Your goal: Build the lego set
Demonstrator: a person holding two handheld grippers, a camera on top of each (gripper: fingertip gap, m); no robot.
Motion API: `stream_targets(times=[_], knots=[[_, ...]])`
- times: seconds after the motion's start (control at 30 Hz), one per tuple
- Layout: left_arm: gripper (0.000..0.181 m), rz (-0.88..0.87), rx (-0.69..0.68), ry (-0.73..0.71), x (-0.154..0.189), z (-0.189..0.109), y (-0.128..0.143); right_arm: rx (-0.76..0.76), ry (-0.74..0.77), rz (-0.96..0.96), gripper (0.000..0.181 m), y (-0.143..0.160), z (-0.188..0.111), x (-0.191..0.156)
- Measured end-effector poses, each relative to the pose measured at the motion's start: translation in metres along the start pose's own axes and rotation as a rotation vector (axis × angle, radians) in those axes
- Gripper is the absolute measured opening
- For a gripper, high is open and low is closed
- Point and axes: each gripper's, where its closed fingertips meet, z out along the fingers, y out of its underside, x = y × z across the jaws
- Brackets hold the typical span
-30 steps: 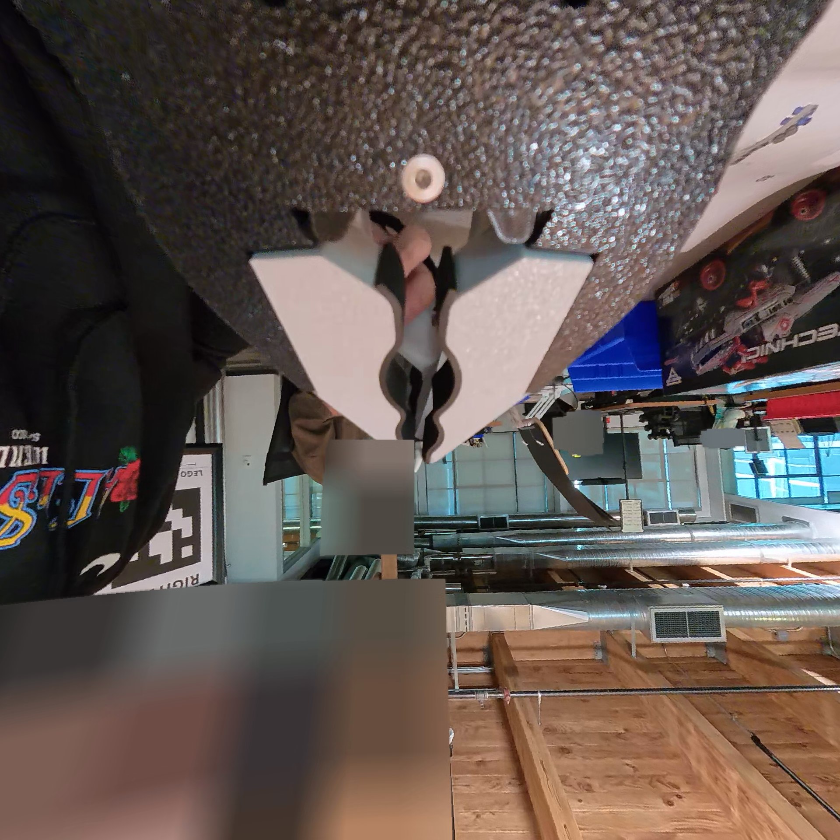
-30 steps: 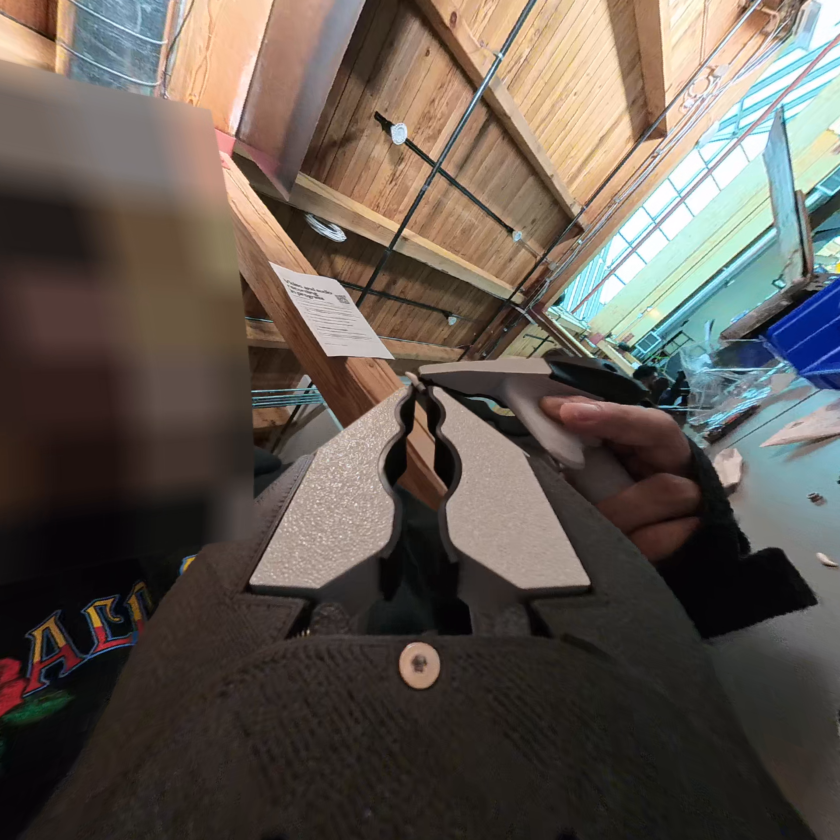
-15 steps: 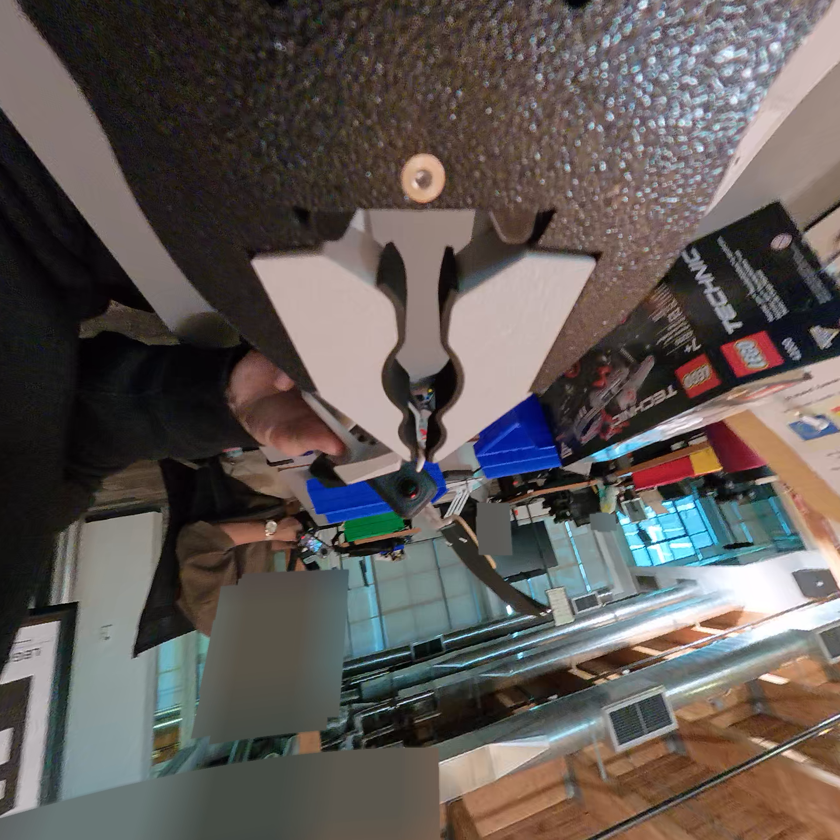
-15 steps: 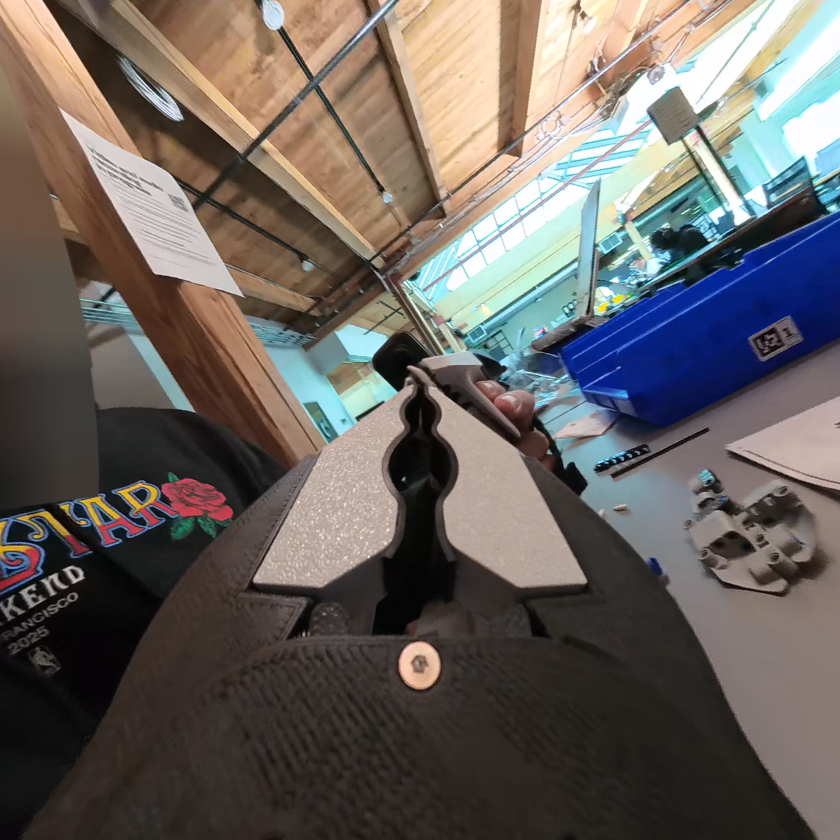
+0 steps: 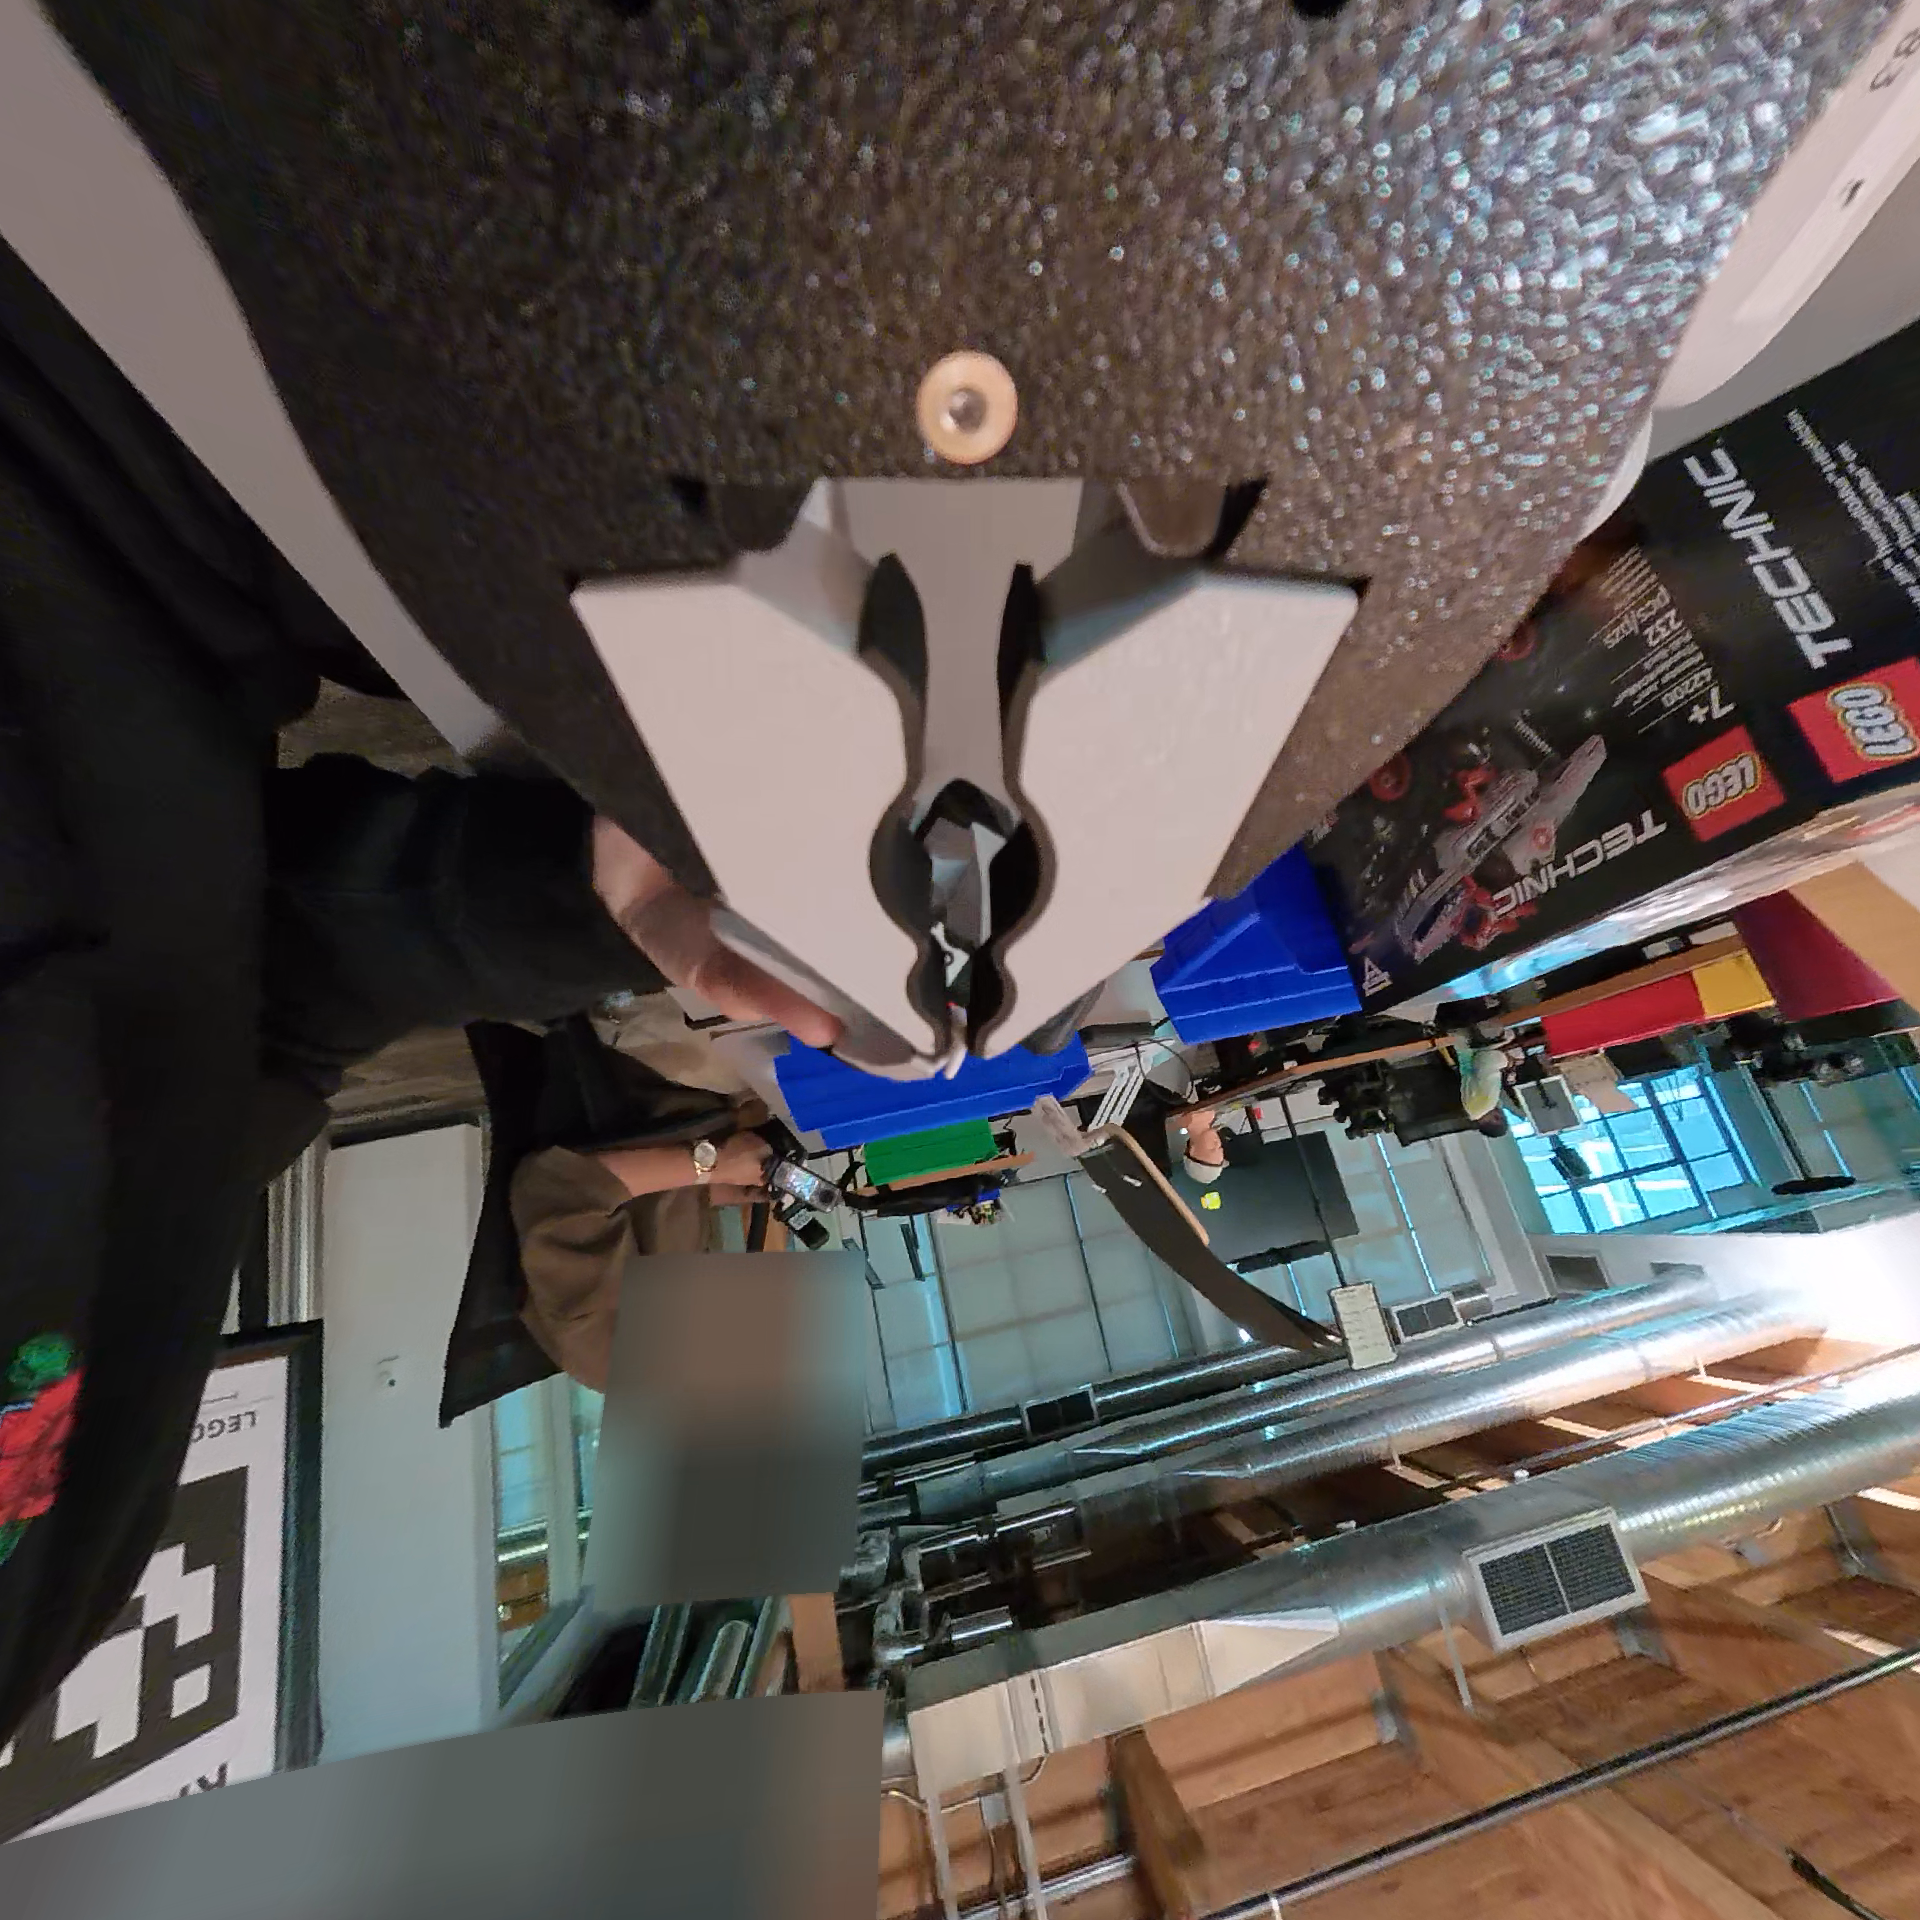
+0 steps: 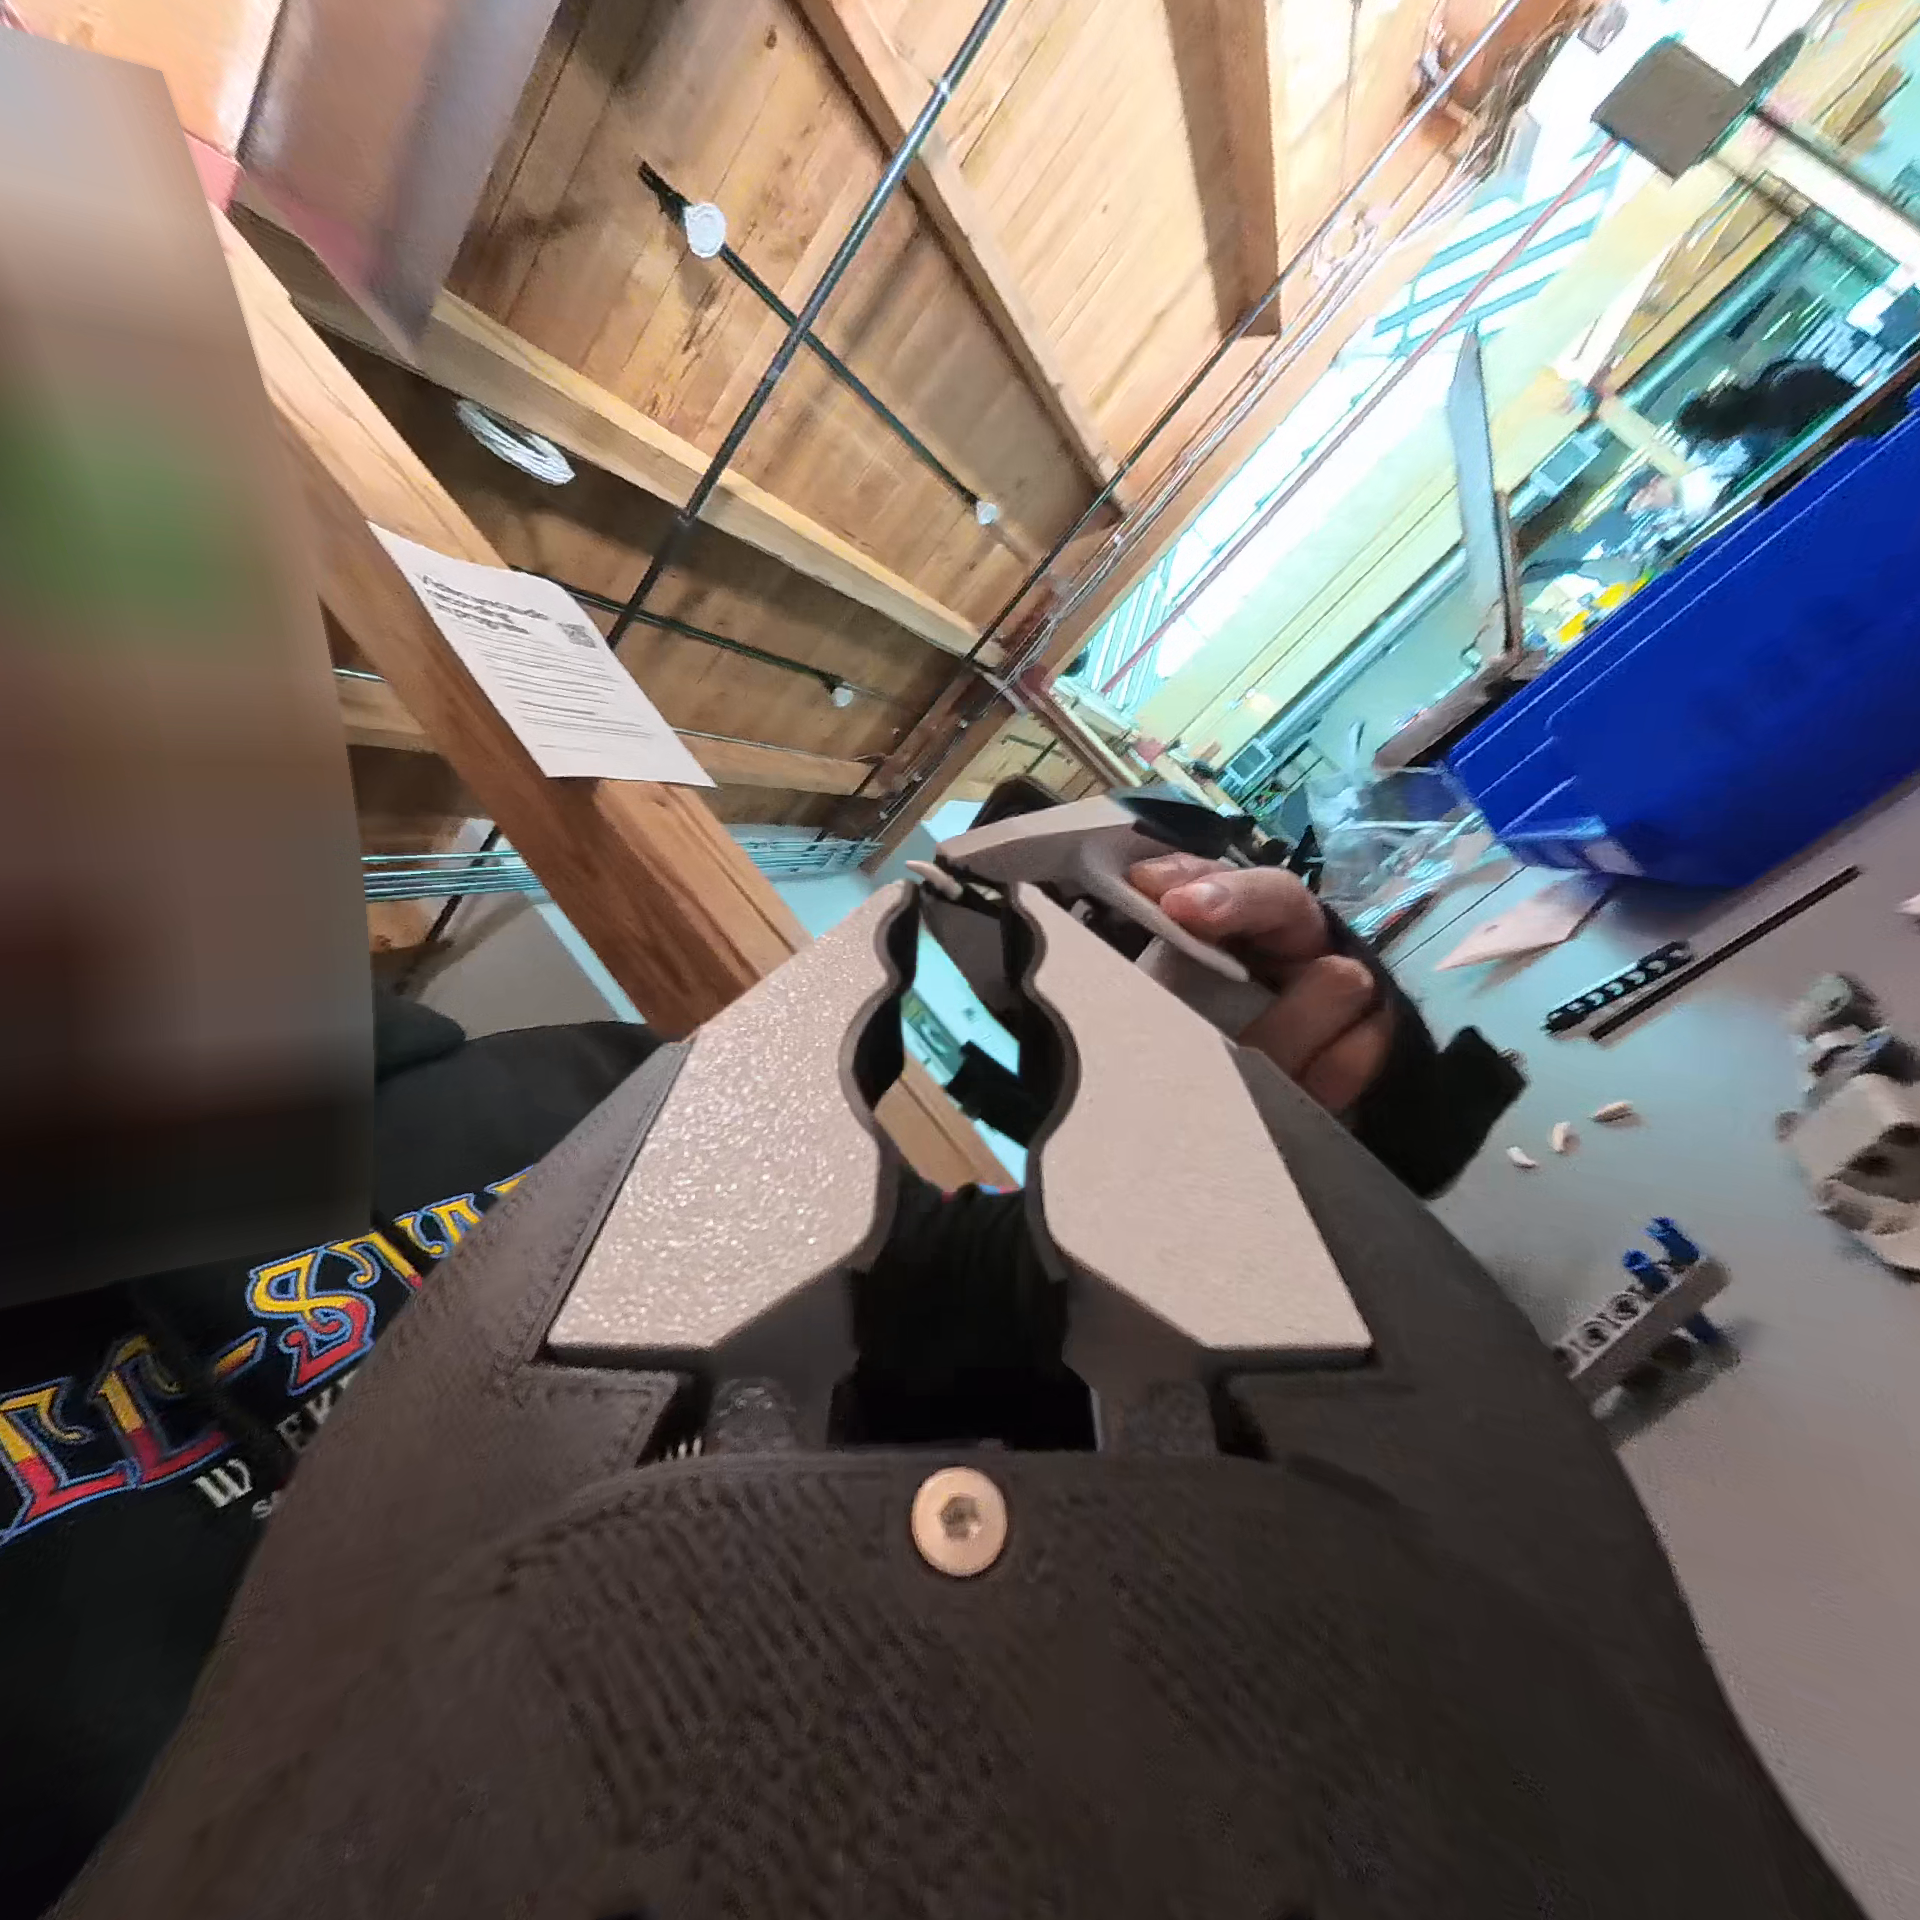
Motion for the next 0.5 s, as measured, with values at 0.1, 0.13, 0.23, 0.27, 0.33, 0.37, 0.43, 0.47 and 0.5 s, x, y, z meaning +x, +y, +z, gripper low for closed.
stream_targets(times=[0.1, 0.13, 0.23, 0.27, 0.33, 0.37, 0.43, 0.47, 0.5], knots=[[0.000, 0.030, -0.015, 0.014, 0.003, 0.001, 0.003, -0.030, -0.002, 0.014, 0.020, 0.007, 0.005, 0.000], [0.000, 0.037, -0.018, 0.018, 0.004, 0.002, 0.003, -0.026, -0.016, 0.021, 0.020, 0.007, 0.005, -0.002], [0.000, 0.068, -0.036, 0.021, 0.006, 0.002, 0.004, -0.002, -0.050, 0.052, 0.013, 0.003, 0.004, -0.006], [0.000, 0.081, -0.045, 0.019, 0.006, 0.002, 0.004, -0.011, -0.050, 0.054, 0.012, 0.004, 0.004, -0.006], [0.000, 0.134, -0.084, -0.002, 0.003, 0.001, 0.008, -0.011, -0.037, 0.055, 0.011, 0.004, 0.004, -0.005], [0.000, 0.185, -0.128, -0.020, 0.001, 0.001, 0.012, -0.013, -0.018, 0.051, 0.010, 0.004, 0.003, -0.002], [0.000, 0.320, -0.235, -0.053, -0.002, 0.000, 0.020, -0.022, 0.048, 0.025, 0.007, 0.004, 0.000, 0.007], [0.001, 0.377, -0.283, -0.067, -0.003, -0.001, 0.022, -0.031, 0.073, -0.006, 0.006, 0.004, -0.002, 0.010], [0.001, 0.429, -0.327, -0.083, -0.005, -0.001, 0.025, -0.039, 0.094, -0.029, 0.005, 0.004, -0.004, 0.012]])
